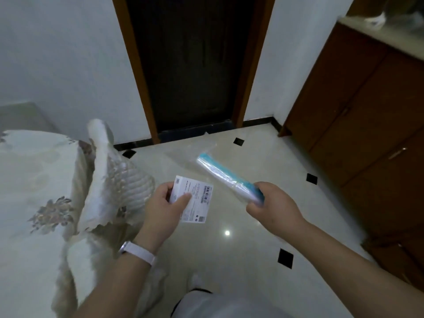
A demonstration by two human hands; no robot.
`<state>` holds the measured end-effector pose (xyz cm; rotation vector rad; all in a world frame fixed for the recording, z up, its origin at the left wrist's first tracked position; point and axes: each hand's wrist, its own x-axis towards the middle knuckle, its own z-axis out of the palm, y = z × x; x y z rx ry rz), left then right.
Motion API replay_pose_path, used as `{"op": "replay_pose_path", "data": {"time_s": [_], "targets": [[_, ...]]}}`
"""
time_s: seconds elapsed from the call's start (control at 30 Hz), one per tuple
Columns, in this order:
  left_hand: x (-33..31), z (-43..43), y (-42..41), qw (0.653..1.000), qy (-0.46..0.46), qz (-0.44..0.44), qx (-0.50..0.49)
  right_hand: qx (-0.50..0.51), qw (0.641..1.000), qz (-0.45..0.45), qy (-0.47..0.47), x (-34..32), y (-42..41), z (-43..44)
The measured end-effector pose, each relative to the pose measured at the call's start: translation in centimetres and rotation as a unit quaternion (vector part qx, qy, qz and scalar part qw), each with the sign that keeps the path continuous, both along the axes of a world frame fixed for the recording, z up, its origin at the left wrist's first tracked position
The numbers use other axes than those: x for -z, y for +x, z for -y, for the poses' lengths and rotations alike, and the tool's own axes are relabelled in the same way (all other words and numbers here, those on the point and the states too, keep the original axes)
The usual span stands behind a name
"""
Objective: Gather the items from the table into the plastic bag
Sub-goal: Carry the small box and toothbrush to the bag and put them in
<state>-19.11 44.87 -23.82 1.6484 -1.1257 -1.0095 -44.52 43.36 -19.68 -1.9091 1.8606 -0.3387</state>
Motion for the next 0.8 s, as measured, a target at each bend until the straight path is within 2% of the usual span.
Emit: {"op": "replay_pose_path", "data": {"time_s": [0.37, 0.8], "targets": [[-1.3, 13.9, 4.9, 1.000, -0.018, 0.021, 0.007, -0.020, 1.000, 0.018, -0.004, 0.1, 4.7, 15.0], [-1.3, 31.6, 7.2, 0.990, 0.017, 0.048, -0.130, -0.128, 0.989, 0.076, 0.019, 3.5, 7.7, 38.7]]}}
